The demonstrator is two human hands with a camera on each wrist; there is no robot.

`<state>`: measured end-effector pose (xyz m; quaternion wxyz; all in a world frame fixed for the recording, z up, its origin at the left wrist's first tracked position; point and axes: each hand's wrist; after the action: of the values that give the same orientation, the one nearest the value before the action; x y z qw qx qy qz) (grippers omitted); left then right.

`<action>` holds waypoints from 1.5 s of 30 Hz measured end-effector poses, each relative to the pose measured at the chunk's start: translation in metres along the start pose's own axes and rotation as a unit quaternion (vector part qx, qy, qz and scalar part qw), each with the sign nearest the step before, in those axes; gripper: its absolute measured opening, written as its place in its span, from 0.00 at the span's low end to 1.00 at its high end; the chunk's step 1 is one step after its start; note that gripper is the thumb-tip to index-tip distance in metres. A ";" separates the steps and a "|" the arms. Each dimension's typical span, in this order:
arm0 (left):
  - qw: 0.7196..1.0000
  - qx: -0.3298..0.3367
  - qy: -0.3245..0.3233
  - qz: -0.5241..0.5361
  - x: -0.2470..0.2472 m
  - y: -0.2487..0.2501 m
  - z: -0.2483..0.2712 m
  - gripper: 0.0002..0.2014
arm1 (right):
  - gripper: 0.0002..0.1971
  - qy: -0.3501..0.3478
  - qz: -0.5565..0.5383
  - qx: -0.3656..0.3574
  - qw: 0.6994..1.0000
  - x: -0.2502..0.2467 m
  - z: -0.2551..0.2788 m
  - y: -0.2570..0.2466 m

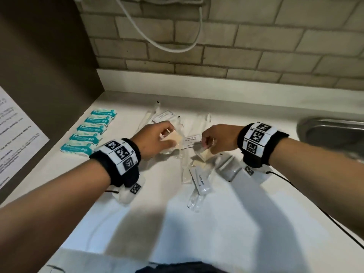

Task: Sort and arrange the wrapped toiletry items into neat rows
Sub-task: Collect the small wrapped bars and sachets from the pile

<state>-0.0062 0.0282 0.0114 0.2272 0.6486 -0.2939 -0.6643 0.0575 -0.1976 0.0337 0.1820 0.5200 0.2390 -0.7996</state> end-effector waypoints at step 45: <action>0.997 -0.001 0.075 0.015 0.047 0.064 -0.105 0.22 | 0.08 -0.026 -0.045 -0.007 0.999 0.019 -0.048 0.092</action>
<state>0.0908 -0.0603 0.0224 0.2593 0.6920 -0.2848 -0.6106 0.1351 -0.2460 -0.0185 0.1558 0.4863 0.2634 -0.8184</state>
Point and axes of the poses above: each hand's wrist, its own z-axis away from the middle knuckle, its own x-axis out of the palm, y = z × x, and after that the axes turned 4 degrees about y, right-handed
